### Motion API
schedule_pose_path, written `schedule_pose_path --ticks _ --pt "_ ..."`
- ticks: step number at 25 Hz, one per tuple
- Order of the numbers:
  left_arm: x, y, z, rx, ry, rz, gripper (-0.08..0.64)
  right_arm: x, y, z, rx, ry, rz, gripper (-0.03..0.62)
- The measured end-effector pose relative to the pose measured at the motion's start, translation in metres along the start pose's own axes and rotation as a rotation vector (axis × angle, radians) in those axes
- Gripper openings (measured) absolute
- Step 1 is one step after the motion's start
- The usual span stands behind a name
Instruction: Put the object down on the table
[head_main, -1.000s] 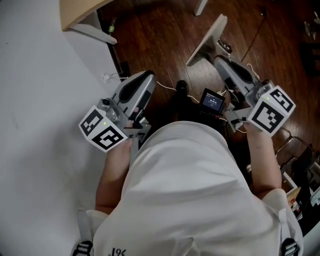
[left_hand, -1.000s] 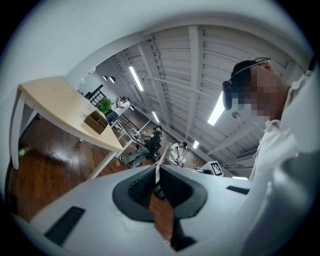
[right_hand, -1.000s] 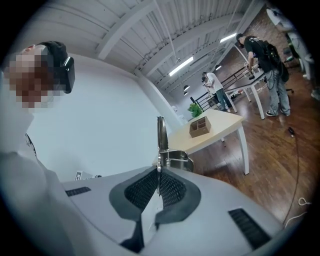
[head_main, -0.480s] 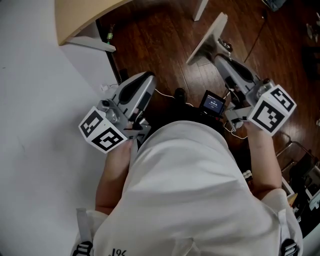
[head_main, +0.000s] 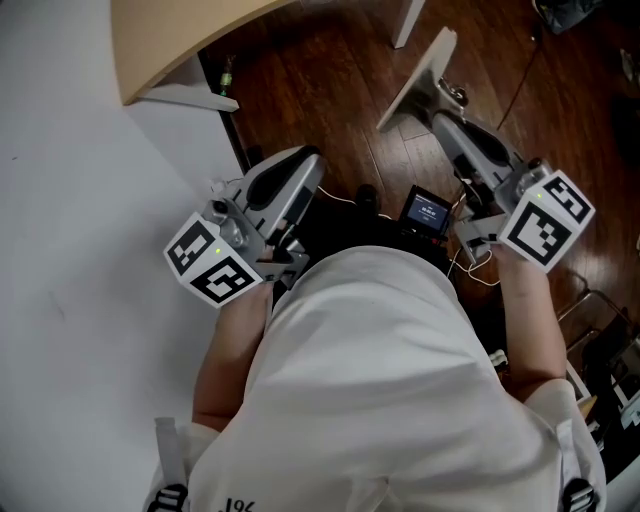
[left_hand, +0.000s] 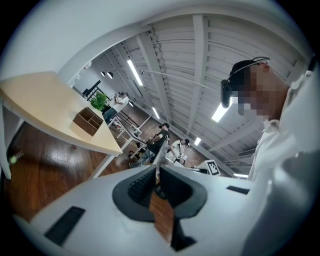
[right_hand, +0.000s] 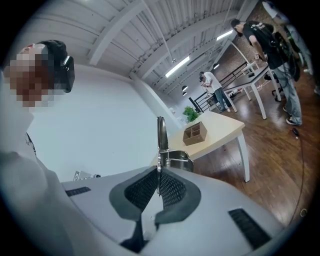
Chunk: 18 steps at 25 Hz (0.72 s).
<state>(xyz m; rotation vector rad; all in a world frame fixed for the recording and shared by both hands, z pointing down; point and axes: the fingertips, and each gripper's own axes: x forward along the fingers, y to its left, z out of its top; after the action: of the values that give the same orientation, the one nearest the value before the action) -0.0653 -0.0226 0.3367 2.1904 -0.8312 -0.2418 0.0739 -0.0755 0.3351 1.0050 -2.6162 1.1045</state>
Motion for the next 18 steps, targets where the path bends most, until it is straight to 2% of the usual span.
schedule_pose_path --ticks 4,11,18 --pt "0.001 0.000 0.003 0.008 -0.006 0.011 0.005 0.001 0.001 -0.001 0.004 0.003 0.020 0.005" --pt "0.003 -0.003 0.008 0.026 -0.023 -0.022 0.005 -0.002 0.011 0.005 -0.035 -0.014 0.018 0.005" --pt "0.005 -0.006 0.007 0.021 -0.009 -0.035 0.005 -0.001 0.012 0.009 -0.027 -0.012 0.010 0.005"
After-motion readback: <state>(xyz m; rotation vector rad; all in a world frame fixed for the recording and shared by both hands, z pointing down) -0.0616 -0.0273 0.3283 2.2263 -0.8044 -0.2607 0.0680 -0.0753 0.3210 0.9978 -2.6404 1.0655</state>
